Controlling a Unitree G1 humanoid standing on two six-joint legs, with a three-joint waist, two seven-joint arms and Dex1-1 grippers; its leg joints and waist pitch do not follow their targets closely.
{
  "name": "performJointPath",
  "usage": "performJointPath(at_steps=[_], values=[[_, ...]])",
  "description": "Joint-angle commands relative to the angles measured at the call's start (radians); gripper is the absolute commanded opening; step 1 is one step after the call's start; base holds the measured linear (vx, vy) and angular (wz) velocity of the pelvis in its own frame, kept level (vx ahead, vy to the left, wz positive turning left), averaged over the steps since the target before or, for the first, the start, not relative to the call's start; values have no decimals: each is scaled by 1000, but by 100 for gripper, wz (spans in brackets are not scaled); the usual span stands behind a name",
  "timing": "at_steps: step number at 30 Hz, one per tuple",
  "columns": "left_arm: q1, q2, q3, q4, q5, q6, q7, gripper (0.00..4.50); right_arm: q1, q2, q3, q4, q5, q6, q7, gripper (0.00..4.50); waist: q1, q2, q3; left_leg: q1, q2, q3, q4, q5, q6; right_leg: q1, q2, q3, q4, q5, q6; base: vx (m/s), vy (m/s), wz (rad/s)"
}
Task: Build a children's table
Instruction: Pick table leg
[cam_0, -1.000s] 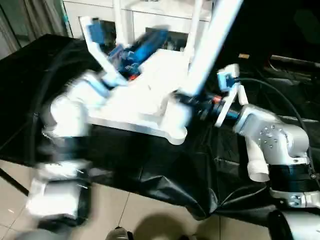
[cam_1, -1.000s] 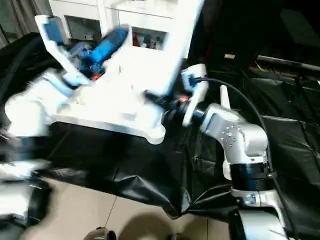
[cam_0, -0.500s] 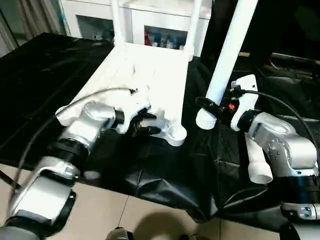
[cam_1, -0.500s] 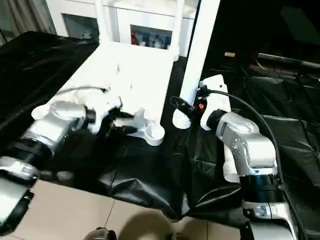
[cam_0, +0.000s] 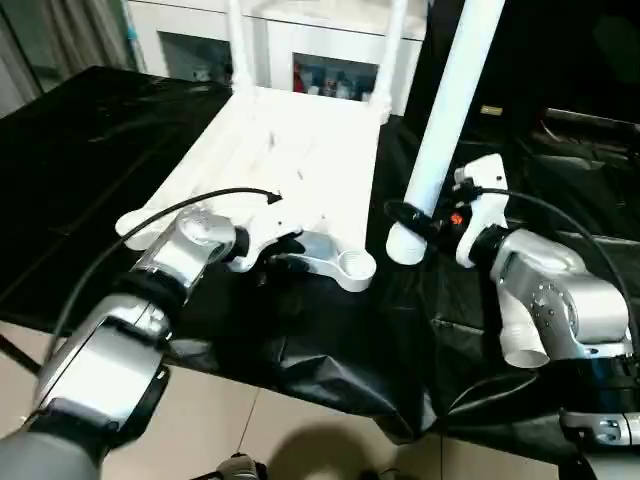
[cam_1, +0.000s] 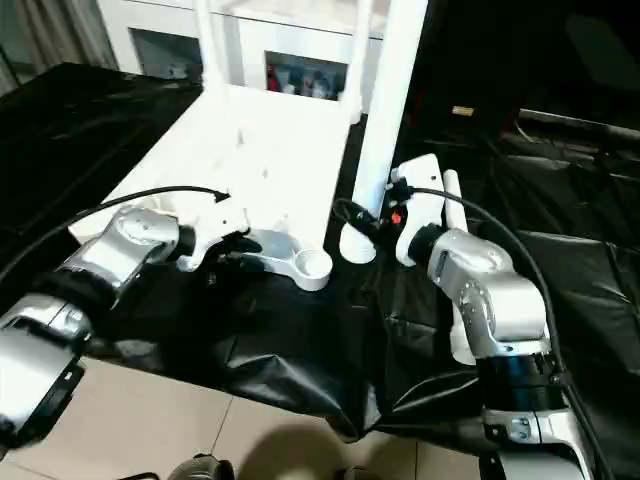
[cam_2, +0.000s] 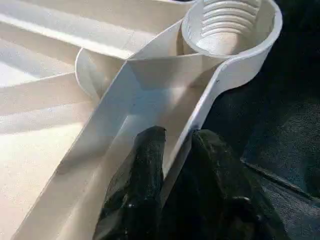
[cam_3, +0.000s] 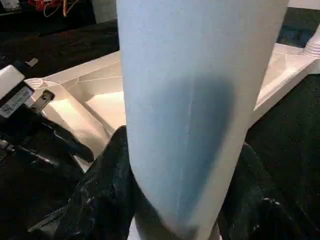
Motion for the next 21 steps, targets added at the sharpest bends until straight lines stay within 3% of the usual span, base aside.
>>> performJointPath(at_steps=[1,2,4,7,15,17,18,21], values=[[-21,-7,-21,44,35,-14,22,96,6,-11,-5,-43,7,4,0,184,-4,10,-74,38,20,-10,-76,-385,-40,42,-52,25,-87,-391,-175,0,0,0],[-25,-8,-26,51,41,-16,27,91,9,-12,-6,-47,8,6,0,184,-5,15,-74,40,21,-11,-77,-392,-42,42,-51,25,-88,-390,-172,0,0,0],[-36,-10,-38,73,59,-21,38,96,15,-16,-9,-59,10,11,1,184,-4,16,-72,38,20,-12,-78,-391,-39,43,-51,25,-89,-393,-170,0,0,0],[-47,-7,-65,100,95,-21,9,62,25,-28,-12,-70,9,16,6,184,-7,13,-70,39,17,-12,-77,-400,-33,43,-53,23,-96,-453,-158,0,0,0],[-44,-4,-124,130,178,-24,-132,22,11,-39,1,-66,1,7,21,184,-23,8,-64,45,15,-19,-80,-439,-28,42,-57,12,-117,-601,-113,0,0,0],[-43,-6,-116,125,166,-16,-160,14,6,-40,1,-64,1,7,23,184,-29,9,-67,41,17,-22,-84,-419,-23,49,-60,12,-114,-569,-126,0,0,0],[-42,-8,-107,118,155,-9,-180,8,4,-42,1,-63,1,7,23,184,-31,10,-70,37,19,-20,-87,-401,-20,51,-57,14,-107,-506,-147,0,0,0],[-29,-10,-76,68,109,33,-261,0,3,-48,-1,-66,5,7,25,184,-30,8,-73,42,20,-12,-83,-384,-8,49,-59,20,-98,-413,-205,0,0,0]])
